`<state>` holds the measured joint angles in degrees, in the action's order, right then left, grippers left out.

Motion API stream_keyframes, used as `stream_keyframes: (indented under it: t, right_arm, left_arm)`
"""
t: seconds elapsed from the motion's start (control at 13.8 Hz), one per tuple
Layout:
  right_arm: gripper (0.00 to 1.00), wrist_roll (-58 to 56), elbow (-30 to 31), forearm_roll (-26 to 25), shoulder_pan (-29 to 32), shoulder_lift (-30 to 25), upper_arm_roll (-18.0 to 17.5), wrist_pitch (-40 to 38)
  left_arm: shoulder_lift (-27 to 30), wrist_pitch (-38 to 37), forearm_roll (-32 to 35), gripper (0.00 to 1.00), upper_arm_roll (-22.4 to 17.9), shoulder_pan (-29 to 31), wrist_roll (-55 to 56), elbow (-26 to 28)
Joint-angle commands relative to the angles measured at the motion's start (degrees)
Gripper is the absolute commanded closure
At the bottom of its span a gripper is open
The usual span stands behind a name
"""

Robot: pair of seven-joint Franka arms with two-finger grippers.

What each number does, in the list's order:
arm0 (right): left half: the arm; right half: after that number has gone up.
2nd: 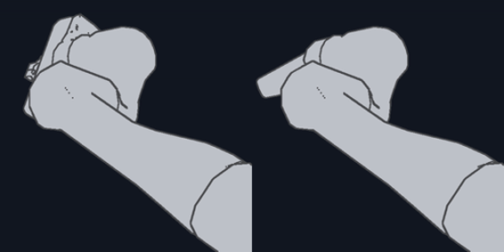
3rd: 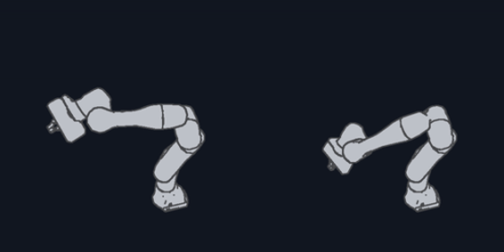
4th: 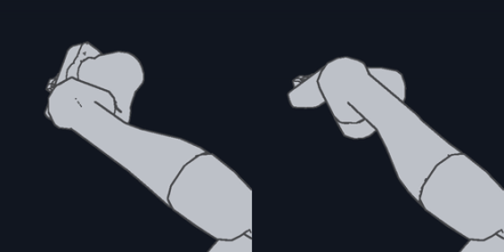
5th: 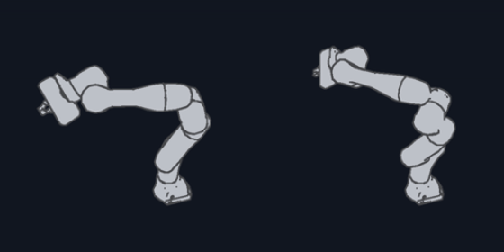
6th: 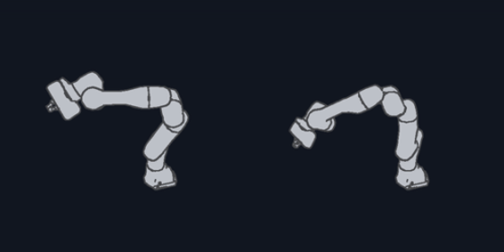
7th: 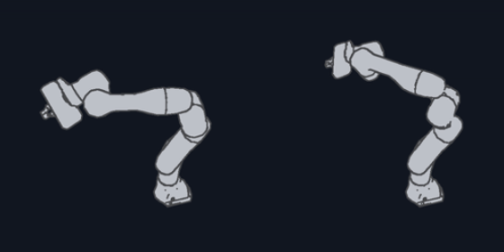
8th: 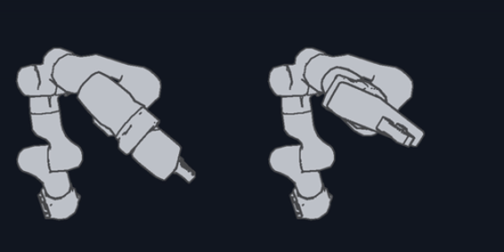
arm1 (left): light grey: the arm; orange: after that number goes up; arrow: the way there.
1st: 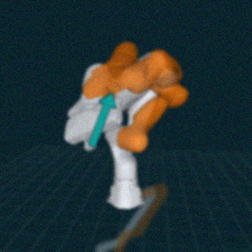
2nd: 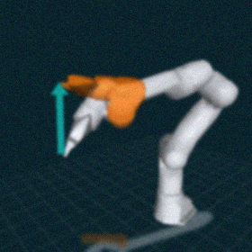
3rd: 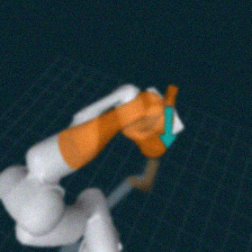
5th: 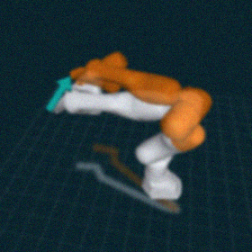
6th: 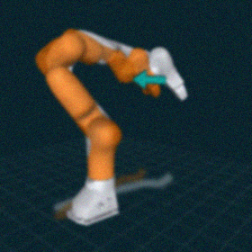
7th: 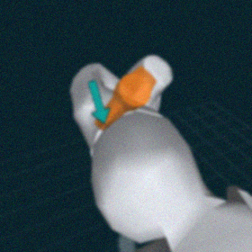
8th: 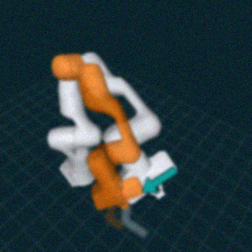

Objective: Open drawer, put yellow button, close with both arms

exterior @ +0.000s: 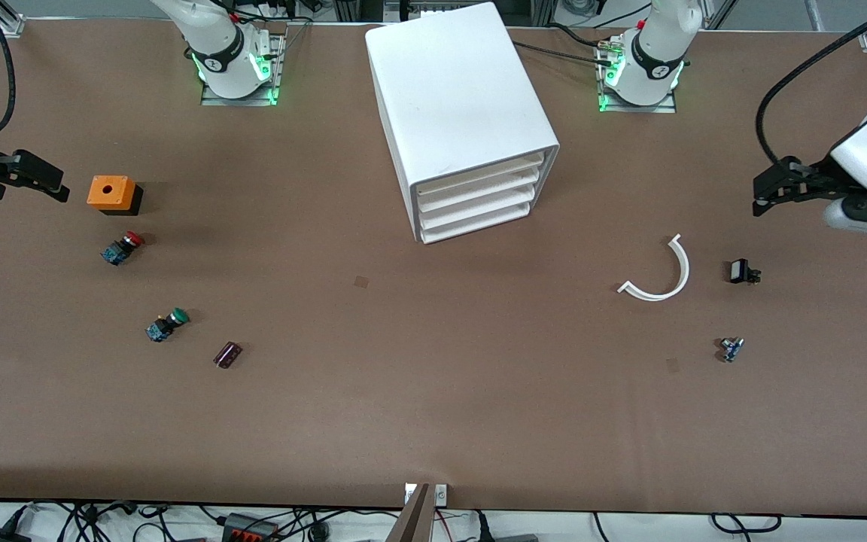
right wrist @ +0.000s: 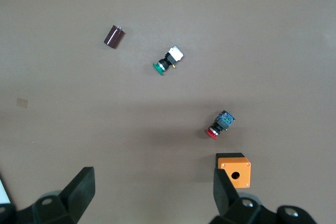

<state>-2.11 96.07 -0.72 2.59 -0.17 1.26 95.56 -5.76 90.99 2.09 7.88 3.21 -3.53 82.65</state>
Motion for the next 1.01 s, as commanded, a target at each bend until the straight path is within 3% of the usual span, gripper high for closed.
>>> stream_keyframes:
  t: [0.0,0.22,0.36,0.94]
  right_arm:
    - [0.00,-0.6,2.2,-0.6,0.5,-1.8,-0.4,0.1]
    - [0.00,-1.7,2.5,-0.6,0.6,-1.9,-0.3,-0.3]
    - [0.00,-1.8,2.4,-0.6,0.7,-1.9,-0.2,-0.4]
    - [0.00,-2.5,2.5,-0.6,0.8,-1.9,-0.1,-0.5]
  left_arm:
    - [8.1,5.4,-1.4,0.00,-4.4,-1.9,-0.2,12.0]
    - [8.6,4.9,-2.9,0.00,-6.3,-3.1,-0.4,13.2]
    - [8.4,0.0,-3.1,0.00,-6.2,-2.8,-0.3,13.5]
    - [7.5,-1.7,-3.1,0.00,-5.4,-2.6,1.2,12.2]
